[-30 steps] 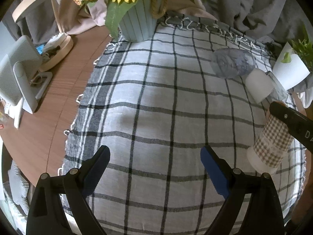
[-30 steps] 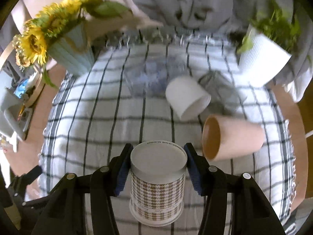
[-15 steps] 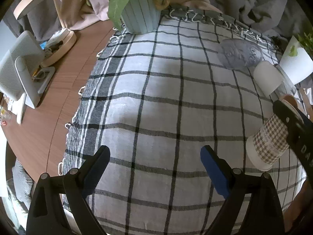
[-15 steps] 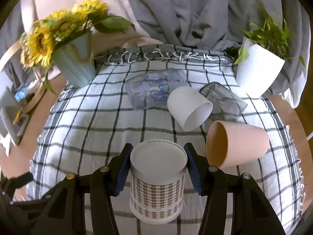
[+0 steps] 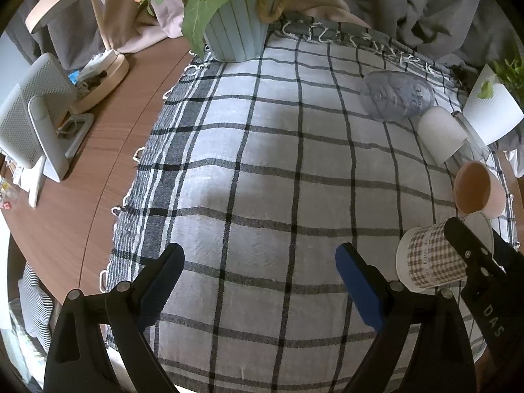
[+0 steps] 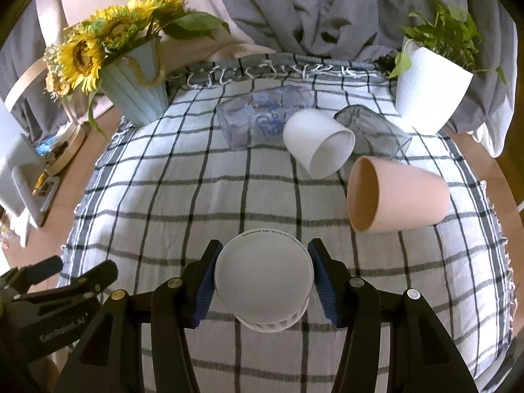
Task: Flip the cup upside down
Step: 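Rotate the held cup with the right gripper so its open rim faces up, then lower the cup onto the cloth and open the right gripper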
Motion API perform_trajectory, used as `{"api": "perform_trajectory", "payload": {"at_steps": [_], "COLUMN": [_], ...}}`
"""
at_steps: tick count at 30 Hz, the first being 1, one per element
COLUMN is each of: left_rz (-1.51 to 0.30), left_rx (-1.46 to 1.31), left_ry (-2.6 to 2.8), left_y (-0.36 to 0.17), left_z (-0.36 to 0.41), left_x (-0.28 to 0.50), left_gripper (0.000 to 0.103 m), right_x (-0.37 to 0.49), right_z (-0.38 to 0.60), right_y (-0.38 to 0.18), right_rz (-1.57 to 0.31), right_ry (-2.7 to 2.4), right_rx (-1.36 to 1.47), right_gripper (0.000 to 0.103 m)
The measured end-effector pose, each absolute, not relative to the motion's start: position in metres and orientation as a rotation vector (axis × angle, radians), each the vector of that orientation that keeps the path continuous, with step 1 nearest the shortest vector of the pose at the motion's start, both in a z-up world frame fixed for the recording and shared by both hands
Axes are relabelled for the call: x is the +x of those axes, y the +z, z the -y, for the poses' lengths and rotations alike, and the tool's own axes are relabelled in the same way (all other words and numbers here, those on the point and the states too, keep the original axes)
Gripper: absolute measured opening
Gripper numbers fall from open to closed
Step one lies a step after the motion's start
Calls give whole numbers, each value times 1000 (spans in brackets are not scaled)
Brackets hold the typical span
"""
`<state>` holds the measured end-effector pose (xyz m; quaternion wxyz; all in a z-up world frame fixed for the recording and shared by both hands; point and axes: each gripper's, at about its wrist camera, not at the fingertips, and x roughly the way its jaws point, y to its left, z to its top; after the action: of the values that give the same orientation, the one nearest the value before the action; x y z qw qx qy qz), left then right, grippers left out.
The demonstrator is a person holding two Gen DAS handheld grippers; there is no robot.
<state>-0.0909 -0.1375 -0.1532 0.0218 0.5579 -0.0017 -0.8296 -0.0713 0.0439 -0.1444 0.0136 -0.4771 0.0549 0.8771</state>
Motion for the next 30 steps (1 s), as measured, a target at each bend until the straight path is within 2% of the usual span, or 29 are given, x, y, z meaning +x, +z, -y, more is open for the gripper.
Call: {"api": "perform_trajectory", "payload": {"at_steps": [13, 15, 17, 26, 28, 30], "left_rz": [20, 20, 21, 46, 65, 87], "left_rx": [1718, 1711, 1702, 1633, 1601, 1545], "left_ry": [-2565, -2567, -2572, -2674, -2715, -2765], "left_y": [-149, -147, -144, -113, -101, -86], "left_z": [137, 138, 138, 130, 127, 123], "left_x": [-90, -90, -89, -73, -66, -57], "left_gripper": [95, 95, 95, 95, 95, 102], "right_x": [-71, -71, -69, -44, -36, -26], "right_z": [-42, -43, -47, -61, -63, -65], "right_y": [-145, -144, -141, -96, -81, -65], "right_rz": [-158, -174, -196, -211, -205, -202], "right_ry": [2723, 2713, 2709, 2721, 2723, 2733], "right_rx": [-1498, -1515, -1500, -1383, -1344, -1295], "right_gripper": [54, 57, 75, 77, 81, 82]}}
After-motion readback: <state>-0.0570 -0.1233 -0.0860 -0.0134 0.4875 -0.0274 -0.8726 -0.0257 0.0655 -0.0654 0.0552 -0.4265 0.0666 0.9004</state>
